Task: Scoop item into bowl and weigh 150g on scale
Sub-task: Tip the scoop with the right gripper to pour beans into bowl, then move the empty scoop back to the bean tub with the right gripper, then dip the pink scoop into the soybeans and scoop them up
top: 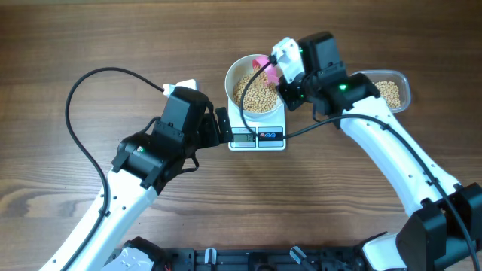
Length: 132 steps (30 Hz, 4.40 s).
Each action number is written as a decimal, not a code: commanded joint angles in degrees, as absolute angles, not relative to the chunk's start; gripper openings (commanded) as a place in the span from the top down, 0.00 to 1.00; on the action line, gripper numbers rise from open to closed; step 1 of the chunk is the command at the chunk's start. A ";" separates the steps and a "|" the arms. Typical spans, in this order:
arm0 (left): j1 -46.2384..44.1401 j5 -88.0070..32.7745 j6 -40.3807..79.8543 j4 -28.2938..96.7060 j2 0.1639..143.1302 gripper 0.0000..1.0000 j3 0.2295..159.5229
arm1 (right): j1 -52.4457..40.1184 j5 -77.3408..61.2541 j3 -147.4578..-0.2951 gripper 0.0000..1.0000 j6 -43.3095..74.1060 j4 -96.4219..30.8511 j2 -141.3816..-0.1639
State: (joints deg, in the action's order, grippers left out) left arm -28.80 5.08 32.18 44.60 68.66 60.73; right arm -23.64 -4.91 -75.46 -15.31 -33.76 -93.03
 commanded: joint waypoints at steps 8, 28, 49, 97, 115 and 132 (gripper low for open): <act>-28.53 5.65 31.70 44.49 68.25 0.00 60.75 | -24.75 -1.08 -75.79 0.96 -19.84 -33.43 -88.92; -28.53 5.65 31.70 44.49 68.25 0.00 60.75 | -24.75 -7.33 -75.66 0.96 -24.34 -37.93 -87.24; -28.53 5.65 31.70 44.49 68.25 0.00 60.75 | -7.66 -51.92 -75.68 0.96 1.37 -44.86 -86.63; -28.53 5.65 31.70 44.49 68.25 0.00 60.75 | 26.04 -27.11 -75.68 0.96 -7.84 -47.31 -86.56; -28.53 5.65 31.70 44.49 68.25 0.00 60.75 | 15.38 -0.30 -75.72 0.96 -22.17 -45.76 -87.29; -28.53 5.65 31.70 44.49 68.25 0.00 60.75 | 14.83 -4.14 -75.61 0.96 -18.81 -49.65 -93.51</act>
